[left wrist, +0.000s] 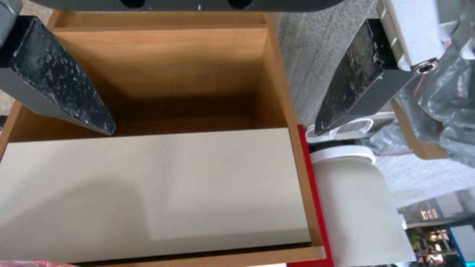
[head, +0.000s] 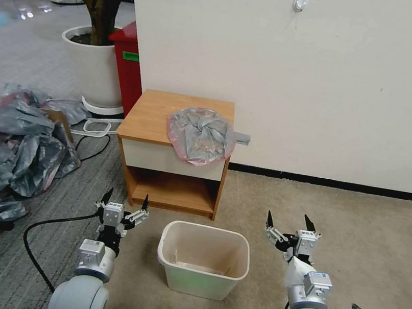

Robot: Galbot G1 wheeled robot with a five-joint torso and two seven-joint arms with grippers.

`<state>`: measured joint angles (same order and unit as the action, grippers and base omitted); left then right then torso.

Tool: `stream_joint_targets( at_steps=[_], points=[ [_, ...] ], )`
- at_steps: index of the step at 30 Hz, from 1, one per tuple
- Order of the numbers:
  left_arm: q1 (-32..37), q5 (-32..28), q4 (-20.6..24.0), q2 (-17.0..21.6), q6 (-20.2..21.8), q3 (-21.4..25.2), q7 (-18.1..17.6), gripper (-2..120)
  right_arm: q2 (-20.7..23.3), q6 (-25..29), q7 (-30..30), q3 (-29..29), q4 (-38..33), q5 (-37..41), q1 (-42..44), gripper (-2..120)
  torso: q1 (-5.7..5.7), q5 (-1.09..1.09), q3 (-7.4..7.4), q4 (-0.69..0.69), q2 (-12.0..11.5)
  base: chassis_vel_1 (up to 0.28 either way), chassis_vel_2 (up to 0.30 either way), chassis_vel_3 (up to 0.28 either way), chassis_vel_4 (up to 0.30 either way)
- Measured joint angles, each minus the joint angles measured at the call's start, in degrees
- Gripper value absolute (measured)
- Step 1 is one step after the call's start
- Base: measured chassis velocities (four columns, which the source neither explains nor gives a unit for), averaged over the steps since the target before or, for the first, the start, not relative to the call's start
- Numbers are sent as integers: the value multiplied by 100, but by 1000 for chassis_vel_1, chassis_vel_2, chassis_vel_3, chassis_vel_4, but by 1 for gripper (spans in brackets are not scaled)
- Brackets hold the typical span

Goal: Pick up the garbage bag from the table and place it over the trash can.

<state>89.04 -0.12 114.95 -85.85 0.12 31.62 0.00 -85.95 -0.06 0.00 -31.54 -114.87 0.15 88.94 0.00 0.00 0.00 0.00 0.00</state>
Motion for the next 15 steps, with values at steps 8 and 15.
stream_joint_targets(
  at_steps=[8, 15],
  points=[
    [772, -470, 1089, 345, 393, 431, -350, 100, -12, -569, 168, -297, -1177, 584, 517, 100, 0, 0, 0, 0, 0, 0, 0, 0, 0],
    [1372, -841, 1941, 616, 703, 773, -637, 100, -24, -1024, 299, -530, -2109, 1050, 923, 100, 0, 0, 0, 0, 0, 0, 0, 0, 0]
  ],
)
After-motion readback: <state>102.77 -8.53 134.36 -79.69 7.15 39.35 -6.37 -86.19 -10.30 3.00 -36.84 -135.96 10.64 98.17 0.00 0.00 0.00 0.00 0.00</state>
